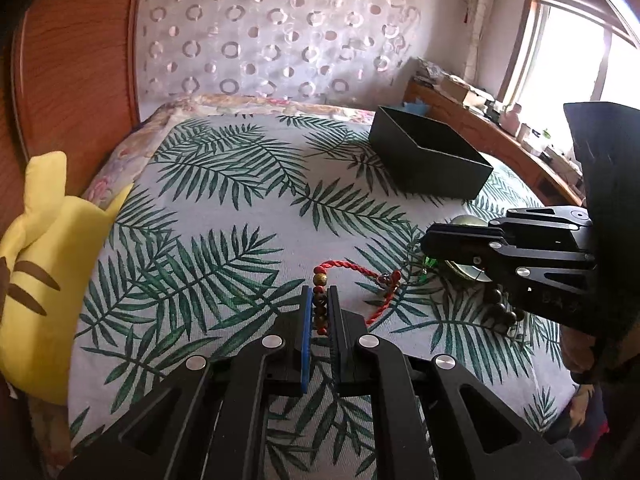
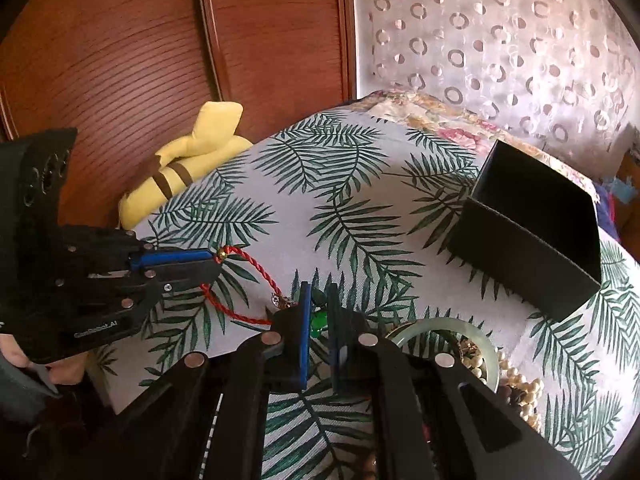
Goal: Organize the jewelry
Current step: 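Carry both items over the black box and open both tools to drop them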
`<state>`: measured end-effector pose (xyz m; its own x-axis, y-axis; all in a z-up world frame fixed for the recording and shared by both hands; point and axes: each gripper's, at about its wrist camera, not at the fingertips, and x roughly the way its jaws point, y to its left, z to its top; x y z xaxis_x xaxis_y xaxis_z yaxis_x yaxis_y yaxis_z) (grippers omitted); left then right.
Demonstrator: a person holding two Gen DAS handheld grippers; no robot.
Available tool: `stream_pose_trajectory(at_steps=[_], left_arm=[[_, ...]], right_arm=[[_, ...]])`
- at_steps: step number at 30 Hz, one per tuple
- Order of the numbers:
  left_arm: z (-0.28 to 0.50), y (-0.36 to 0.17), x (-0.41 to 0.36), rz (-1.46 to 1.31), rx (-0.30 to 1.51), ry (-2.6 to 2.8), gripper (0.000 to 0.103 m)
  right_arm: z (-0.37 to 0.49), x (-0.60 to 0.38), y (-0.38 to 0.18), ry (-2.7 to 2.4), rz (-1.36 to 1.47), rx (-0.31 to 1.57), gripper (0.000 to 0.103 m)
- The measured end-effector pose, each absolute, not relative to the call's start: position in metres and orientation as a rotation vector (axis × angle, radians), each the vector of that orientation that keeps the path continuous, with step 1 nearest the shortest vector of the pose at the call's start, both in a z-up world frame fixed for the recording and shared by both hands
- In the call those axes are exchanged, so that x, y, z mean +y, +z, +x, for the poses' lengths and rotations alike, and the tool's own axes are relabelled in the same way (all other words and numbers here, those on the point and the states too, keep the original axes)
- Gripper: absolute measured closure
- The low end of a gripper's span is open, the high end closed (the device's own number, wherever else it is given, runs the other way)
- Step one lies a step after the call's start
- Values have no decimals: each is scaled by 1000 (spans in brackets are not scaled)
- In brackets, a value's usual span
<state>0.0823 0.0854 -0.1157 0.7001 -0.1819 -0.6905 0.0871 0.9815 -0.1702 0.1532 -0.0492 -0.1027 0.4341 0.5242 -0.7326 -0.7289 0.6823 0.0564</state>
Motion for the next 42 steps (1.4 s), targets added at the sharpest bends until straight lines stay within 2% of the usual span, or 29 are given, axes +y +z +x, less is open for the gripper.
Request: stream_pose_trajectory(at_steps=[6,18,32,42], left_arm=[[82,-118,89,-125,782,-137,97],[77,-103,95,-171,694,-118,97],[103,-74,67,-114,647,-157,97],[151,-46,23,-54,598,-232,97]], right_arm=[[160,-67,-92,786,-222,763,94],[160,-65,-104,731,-307,799,95],[169,-118,-51,687,-221,686,94],[214,-163,-22,634,-190,622,94]])
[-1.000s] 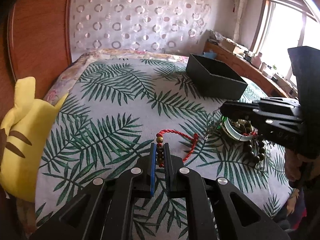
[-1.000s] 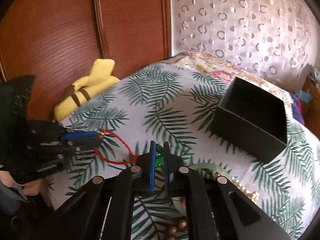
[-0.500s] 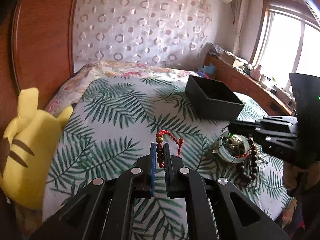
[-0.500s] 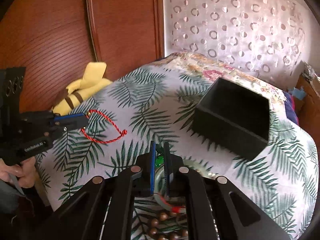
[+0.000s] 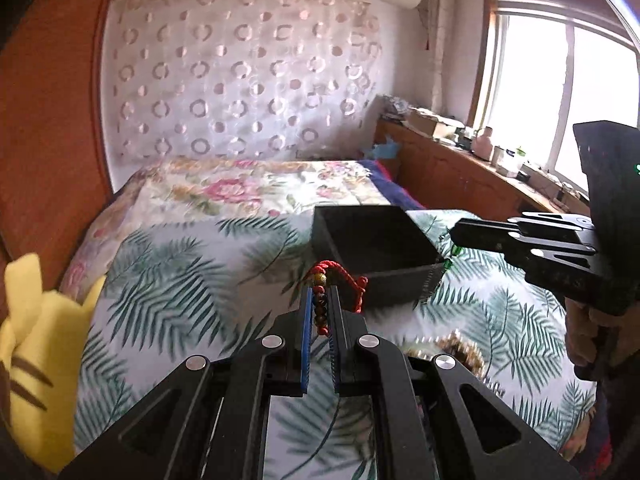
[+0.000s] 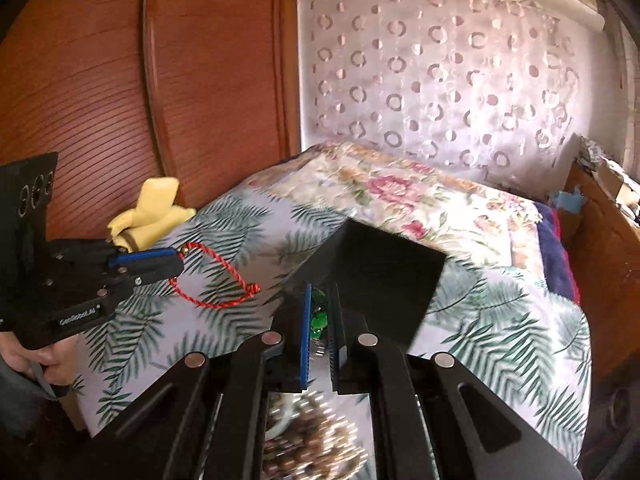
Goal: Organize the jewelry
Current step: 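Carry both items over the black box and open both tools to drop them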
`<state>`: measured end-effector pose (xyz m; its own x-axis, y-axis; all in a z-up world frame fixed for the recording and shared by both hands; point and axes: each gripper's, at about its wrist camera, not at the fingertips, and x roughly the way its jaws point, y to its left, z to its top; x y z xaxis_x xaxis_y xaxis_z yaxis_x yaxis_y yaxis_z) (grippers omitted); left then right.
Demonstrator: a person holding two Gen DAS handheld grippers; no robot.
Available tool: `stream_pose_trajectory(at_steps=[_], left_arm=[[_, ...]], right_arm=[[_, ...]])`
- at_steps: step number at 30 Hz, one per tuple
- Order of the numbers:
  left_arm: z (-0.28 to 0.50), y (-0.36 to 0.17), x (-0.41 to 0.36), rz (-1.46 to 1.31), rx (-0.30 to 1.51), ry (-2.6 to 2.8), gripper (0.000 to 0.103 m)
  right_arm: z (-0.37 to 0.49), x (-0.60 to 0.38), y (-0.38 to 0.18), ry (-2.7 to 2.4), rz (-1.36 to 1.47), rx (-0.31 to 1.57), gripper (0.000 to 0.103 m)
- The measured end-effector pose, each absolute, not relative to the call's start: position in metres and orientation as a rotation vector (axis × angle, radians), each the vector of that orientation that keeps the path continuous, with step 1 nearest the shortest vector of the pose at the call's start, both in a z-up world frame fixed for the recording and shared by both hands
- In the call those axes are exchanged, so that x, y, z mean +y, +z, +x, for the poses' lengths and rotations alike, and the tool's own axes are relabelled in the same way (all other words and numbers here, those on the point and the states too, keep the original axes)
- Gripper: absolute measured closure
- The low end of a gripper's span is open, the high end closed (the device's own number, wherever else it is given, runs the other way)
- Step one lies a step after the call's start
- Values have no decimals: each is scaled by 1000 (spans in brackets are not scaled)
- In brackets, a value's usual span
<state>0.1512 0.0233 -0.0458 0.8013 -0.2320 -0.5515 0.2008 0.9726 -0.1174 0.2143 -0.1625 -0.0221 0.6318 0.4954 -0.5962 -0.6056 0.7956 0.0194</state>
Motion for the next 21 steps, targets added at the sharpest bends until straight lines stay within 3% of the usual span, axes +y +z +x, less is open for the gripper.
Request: stream_pose_trajectory(at_steps=[12,21], left_arm=[[199,-37,-8,-35,599,-271,97],[226,-43,-22,-28,628,-289,97]], right_arm=[[267,-183,-45,613,-132,660,94],[273,-185,-31,652,-111,614,94]])
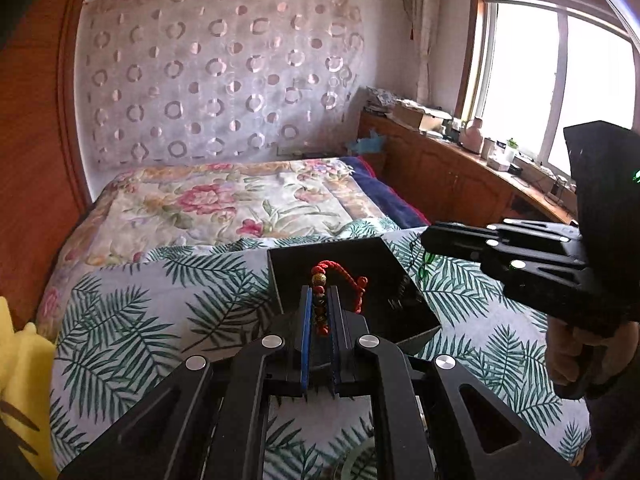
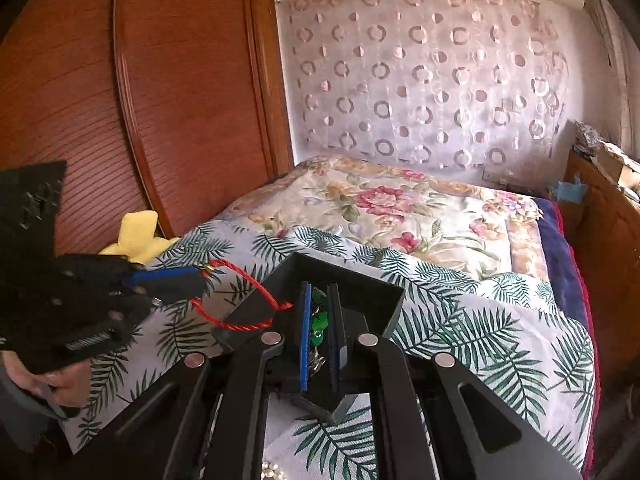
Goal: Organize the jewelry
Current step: 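Carry both items over the black box and open both tools to drop them, then move both open tools back over the jewelry pile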
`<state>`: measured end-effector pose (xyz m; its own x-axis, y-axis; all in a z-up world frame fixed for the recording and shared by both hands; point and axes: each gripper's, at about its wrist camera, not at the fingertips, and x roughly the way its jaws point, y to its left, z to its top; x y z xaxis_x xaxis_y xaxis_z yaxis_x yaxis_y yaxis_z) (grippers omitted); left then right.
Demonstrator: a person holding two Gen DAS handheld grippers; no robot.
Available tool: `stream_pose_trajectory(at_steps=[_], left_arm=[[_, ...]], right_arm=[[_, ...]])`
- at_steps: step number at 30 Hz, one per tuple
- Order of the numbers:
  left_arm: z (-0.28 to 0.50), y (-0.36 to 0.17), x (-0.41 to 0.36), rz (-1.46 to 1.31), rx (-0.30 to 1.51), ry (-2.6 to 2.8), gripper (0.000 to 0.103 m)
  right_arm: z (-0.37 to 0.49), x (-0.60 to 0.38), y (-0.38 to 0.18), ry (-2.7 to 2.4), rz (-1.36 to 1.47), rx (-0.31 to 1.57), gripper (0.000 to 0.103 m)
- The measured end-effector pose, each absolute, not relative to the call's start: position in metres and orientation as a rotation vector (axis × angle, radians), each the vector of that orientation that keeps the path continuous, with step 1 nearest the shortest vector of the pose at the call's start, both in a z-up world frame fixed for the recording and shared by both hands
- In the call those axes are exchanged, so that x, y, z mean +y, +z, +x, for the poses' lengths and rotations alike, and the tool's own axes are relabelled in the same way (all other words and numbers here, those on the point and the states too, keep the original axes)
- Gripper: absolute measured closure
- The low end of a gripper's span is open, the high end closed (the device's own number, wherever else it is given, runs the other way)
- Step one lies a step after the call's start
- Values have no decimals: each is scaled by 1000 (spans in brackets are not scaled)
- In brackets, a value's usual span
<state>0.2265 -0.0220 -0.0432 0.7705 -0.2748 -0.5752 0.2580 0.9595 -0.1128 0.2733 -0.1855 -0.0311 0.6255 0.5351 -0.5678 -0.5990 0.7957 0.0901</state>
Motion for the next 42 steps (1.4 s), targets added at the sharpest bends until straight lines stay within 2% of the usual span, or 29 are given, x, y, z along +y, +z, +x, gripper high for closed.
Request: stream_pose_trajectory(at_steps=[11,14,15,17,18,22,24,30,35,38,42], left_arm=[[246,-66,-32,-8,687,-285,94],[245,-65,-32,-10,681,-280,75],[244,-65,-31,-11,678,-280,74],[240,-65,-30,-9,673,-277,71],[237,-65,-29,-8,670,-274,67],[223,-66,-24,-8,663,-263,56],[214,-66,-20,-2,661,-258,45],[182,-70,-14,3,653,-259,26],[157,-75,-14,22,653,-263,16],[144,-81,-12,23,665,-262,14],[131,-89,-12,14,695,-267,14]], right_arm=[[289,-184,-80,638,-113,743,92],[286,-181,-82,636,-119,749,91],[285,-182,-82,634,-122,746,90],[282,-183,-79,623,-121,736,70],[280,-184,-77,619,-120,727,67],[271,-194,-70,602,-98,710,67],[258,-201,-67,593,-88,699,67],[215,-219,-73,562,-67,698,67],[175,-228,-84,543,-67,711,66],[154,-230,-92,527,-83,721,59],[132,-237,-104,520,-62,744,56]])
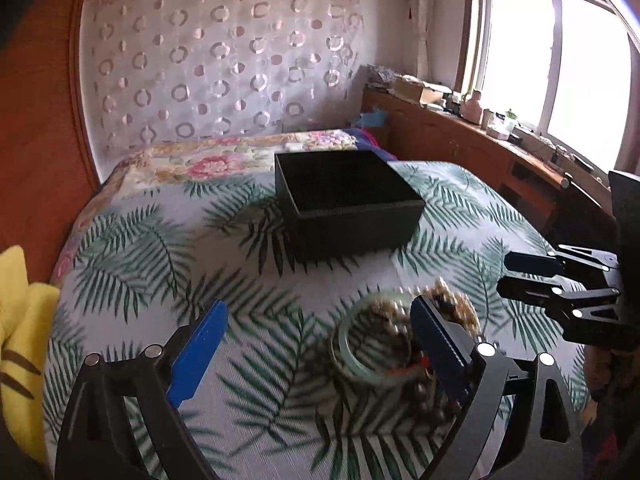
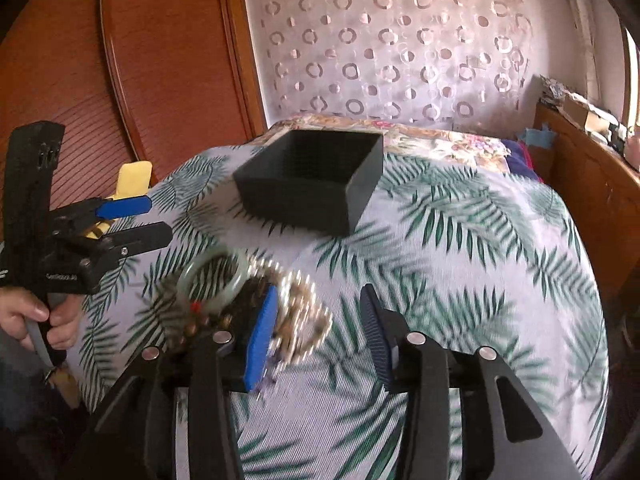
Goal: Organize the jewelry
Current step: 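Move both open tools back over the jewelry pile, then grasp the jade bangle with the left tool while the right tool grasps the silver brooch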
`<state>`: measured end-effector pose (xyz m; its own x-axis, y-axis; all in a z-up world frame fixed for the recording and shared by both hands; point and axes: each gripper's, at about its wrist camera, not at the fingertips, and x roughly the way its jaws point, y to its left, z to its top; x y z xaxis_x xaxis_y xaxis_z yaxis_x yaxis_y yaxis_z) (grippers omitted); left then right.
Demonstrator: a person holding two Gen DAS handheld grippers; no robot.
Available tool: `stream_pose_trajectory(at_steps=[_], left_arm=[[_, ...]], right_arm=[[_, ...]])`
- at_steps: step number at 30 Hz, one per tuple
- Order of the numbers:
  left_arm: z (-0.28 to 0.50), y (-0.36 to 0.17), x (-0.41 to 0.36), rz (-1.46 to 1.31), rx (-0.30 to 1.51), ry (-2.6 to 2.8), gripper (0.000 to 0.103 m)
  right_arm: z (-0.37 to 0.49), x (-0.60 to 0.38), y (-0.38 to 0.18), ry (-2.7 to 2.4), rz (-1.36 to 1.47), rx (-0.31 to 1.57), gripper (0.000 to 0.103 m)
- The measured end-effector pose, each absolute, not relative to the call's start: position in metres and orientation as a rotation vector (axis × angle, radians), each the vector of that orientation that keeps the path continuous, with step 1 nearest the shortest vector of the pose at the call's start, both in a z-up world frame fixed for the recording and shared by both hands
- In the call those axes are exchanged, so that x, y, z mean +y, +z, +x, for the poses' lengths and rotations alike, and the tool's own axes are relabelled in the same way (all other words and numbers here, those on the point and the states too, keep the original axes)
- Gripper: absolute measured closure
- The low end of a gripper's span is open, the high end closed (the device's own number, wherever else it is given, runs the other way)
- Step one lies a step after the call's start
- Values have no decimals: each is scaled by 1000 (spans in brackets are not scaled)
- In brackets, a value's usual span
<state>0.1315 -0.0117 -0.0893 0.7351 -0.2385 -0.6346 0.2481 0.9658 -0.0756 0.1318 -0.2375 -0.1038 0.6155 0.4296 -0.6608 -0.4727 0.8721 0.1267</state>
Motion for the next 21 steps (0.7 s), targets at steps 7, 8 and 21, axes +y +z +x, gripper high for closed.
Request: stream_pose_trajectory(at_steps=[7,8,21], left_arm=[[123,-104,-22,19,749,-304,13],[124,-105,-26,27,757,-311,13],[149,-121,-59,74,835,-364,13]], right_arm=[[116,-240,-124,501,-58,789,45],[114,-240,-126,499,-64,791,45],[108,-244,-132,518,-40,778,45]])
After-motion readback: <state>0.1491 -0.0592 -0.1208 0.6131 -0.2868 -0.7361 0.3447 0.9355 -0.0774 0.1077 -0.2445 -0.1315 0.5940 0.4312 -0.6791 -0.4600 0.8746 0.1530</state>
